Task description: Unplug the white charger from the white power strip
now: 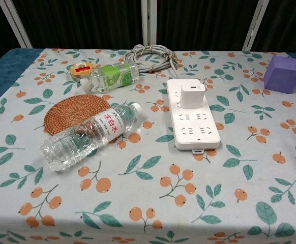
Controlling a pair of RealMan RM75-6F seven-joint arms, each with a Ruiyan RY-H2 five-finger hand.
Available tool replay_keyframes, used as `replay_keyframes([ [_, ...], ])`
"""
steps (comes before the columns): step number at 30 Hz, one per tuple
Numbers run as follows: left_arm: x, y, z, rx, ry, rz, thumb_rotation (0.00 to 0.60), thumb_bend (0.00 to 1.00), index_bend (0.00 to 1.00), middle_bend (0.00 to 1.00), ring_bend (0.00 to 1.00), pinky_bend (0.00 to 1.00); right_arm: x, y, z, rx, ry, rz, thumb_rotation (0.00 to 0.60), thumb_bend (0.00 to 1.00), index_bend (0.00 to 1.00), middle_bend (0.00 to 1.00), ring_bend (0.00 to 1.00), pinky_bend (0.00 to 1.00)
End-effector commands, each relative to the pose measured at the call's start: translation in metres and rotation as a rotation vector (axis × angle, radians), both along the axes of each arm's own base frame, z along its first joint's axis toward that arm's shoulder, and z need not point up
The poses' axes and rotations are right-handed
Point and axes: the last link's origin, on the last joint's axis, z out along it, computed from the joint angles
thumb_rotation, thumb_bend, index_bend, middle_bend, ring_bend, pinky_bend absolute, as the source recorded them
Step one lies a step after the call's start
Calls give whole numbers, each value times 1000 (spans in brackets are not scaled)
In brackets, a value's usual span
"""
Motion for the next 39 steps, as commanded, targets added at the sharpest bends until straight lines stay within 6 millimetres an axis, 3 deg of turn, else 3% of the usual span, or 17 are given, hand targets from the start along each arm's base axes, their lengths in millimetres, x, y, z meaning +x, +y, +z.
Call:
replay_keyframes([
  [1, -1, -1, -4, -1, -8, 7, 600, 139, 91, 35, 0, 0, 2, -3, -2, 8, -3, 5, 600, 26, 0, 0, 0, 0],
  [10, 2, 1, -4, 8, -6, -15, 600, 138, 91, 35, 0, 0, 15, -15, -19, 80, -29, 67, 600, 26, 0, 0, 0, 0],
  [17, 8, 3, -6, 0, -9, -47, 600, 138, 91, 36, 0, 0, 48, -50, -65, 212, -33, 223, 600, 26, 0, 0, 0, 0],
  [24, 12, 5, -7, -11, -12, -64, 600, 138, 91, 35, 0, 0, 74, -84, -123, 233, 8, 342, 600, 26, 0, 0, 0, 0],
  [30, 11, 6, -7, -16, -12, -58, 600, 138, 91, 35, 0, 0, 87, -95, -163, 218, -19, 364, 600, 26, 0, 0, 0, 0],
  [39, 9, 7, -8, -27, -16, -51, 600, 136, 91, 35, 0, 0, 99, -103, -194, 222, -69, 395, 600, 24, 0, 0, 0, 0],
])
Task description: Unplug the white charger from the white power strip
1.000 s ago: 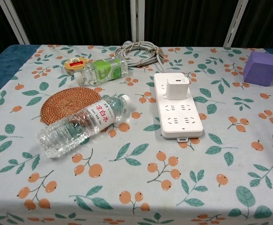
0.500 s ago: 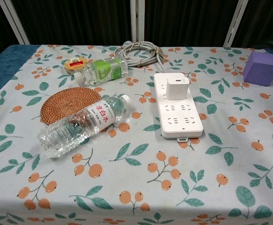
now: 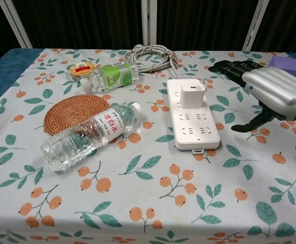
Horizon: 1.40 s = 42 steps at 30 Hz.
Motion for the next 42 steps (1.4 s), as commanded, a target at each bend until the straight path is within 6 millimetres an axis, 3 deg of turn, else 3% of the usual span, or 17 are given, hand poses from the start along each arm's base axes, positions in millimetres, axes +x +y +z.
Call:
replay_keyframes([
  [1, -1, 0, 0, -3, -2, 2, 600, 136, 91, 35, 0, 0, 7, -2, -9, 9, -19, 15, 600, 24, 0, 0, 0, 0],
  [8, -3, 0, -1, -11, -13, 2, 600, 136, 91, 35, 0, 0, 16, 0, -29, 32, -25, 46, 600, 19, 0, 0, 0, 0],
  [22, -6, -1, 2, -12, -13, -1, 600, 134, 91, 35, 0, 0, 48, -2, -46, 45, -67, 122, 600, 13, 0, 0, 0, 0],
  [26, 3, 4, 1, -41, -14, -53, 600, 134, 91, 35, 0, 0, 42, 1, -24, 9, -90, 137, 600, 12, 0, 0, 0, 0],
  [28, 15, 9, -2, -79, -21, -113, 600, 134, 96, 35, 0, 0, 38, 1, 1, 0, -113, 132, 600, 13, 0, 0, 0, 0],
  [30, 32, 17, -7, -132, -37, -189, 600, 141, 108, 37, 0, 0, 39, -2, 31, 5, -125, 123, 600, 13, 0, 0, 0, 0],
  [33, 63, 30, -20, -247, -84, -311, 600, 241, 151, 93, 0, 31, 51, -13, 76, 50, -123, 112, 600, 34, 0, 0, 0, 0],
  [36, 96, 43, -36, -352, -96, -438, 600, 332, 184, 158, 23, 84, 64, -26, 108, 101, -80, 99, 600, 82, 0, 0, 0, 0],
  [39, 128, 52, -58, -444, -77, -547, 600, 349, 207, 186, 45, 129, 75, -40, 124, 155, -21, 69, 600, 111, 0, 22, 0, 60],
  [42, 156, 60, -82, -531, -60, -618, 600, 350, 213, 193, 65, 144, 84, -51, 128, 207, 37, 44, 600, 116, 0, 55, 0, 106],
])
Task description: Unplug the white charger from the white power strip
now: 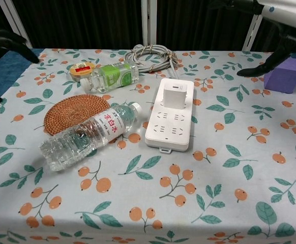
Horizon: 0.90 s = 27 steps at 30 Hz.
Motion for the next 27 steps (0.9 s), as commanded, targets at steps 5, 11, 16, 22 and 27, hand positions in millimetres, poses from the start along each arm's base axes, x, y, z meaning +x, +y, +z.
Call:
replay_keyframes([
  [5, 75, 14, -69, -204, 42, -203, 600, 346, 212, 195, 71, 151, 37, -34, 12, 134, 155, -28, 600, 118, 0, 55, 0, 115],
  [11, 105, 20, -107, -250, 107, -263, 600, 341, 203, 191, 72, 151, 52, -45, -7, 170, 261, 13, 600, 123, 0, 56, 0, 120],
  [16, 123, 25, -125, -226, 147, -285, 600, 340, 164, 177, 71, 150, 56, -49, -27, 196, 334, 34, 600, 125, 0, 58, 0, 124],
  [22, 133, 23, -145, -249, 188, -281, 600, 341, 161, 172, 71, 146, 57, -54, -47, 214, 404, 55, 600, 125, 0, 60, 0, 128],
  [27, 134, 27, -162, -249, 221, -273, 600, 350, 160, 172, 75, 155, 61, -58, -57, 209, 454, 90, 600, 130, 0, 66, 0, 141],
])
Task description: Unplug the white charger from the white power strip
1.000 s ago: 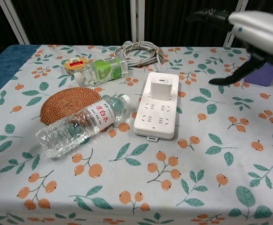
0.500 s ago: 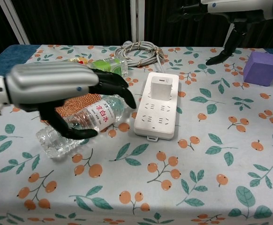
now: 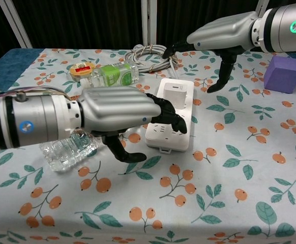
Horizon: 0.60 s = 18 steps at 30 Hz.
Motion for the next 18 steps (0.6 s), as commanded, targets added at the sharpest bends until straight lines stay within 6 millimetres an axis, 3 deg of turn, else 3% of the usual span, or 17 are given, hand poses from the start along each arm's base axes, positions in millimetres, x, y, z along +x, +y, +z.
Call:
replay_keyframes([
  [1, 0, 2, -11, 4, 22, 0, 600, 350, 159, 173, 82, 159, 2, -1, -6, 6, 24, 20, 600, 134, 0, 70, 0, 143],
  [18, -7, 3, -25, -2, 20, 52, 600, 349, 157, 186, 118, 169, 1, -2, -38, 31, 94, 71, 600, 142, 0, 100, 0, 176],
])
